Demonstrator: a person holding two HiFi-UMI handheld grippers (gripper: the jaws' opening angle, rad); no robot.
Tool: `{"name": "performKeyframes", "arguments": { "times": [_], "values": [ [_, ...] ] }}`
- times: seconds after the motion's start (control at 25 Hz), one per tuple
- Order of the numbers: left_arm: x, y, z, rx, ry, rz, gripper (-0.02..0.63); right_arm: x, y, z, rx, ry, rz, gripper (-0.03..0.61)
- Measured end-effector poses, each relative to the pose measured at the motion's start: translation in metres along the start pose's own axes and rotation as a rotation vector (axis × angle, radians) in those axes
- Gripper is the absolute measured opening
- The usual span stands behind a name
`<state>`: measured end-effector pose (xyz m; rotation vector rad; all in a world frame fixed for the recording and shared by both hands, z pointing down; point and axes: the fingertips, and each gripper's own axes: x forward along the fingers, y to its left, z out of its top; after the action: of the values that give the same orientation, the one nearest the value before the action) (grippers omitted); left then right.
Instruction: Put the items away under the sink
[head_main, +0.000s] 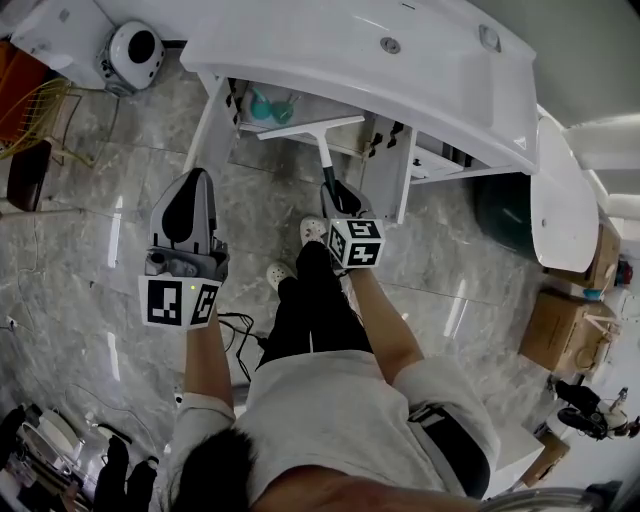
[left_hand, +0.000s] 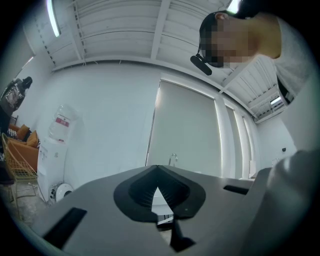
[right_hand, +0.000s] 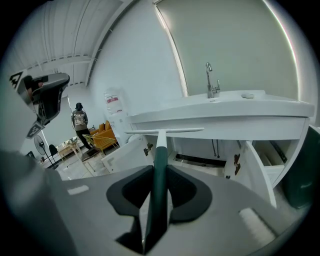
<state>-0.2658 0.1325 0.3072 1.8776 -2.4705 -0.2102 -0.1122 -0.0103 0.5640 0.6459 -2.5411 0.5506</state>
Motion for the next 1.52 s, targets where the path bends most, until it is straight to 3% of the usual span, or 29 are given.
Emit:
{"name": "performKeyframes", "arguments": {
  "times": [0.48, 1.52],
  "values": [
    [0.041, 0.010, -0.070, -0.031, 0.032, -0.037, 0.007, 0.072, -0.047, -0.052, 0.031, 0.057, -0.056, 0.101],
    [0.117, 0.034, -0.303, -0.005, 0.009, -0.158, 0.006, 0.244, -0.190, -0.130, 0.063, -0.061, -0.194, 0.101]
  ]
}}
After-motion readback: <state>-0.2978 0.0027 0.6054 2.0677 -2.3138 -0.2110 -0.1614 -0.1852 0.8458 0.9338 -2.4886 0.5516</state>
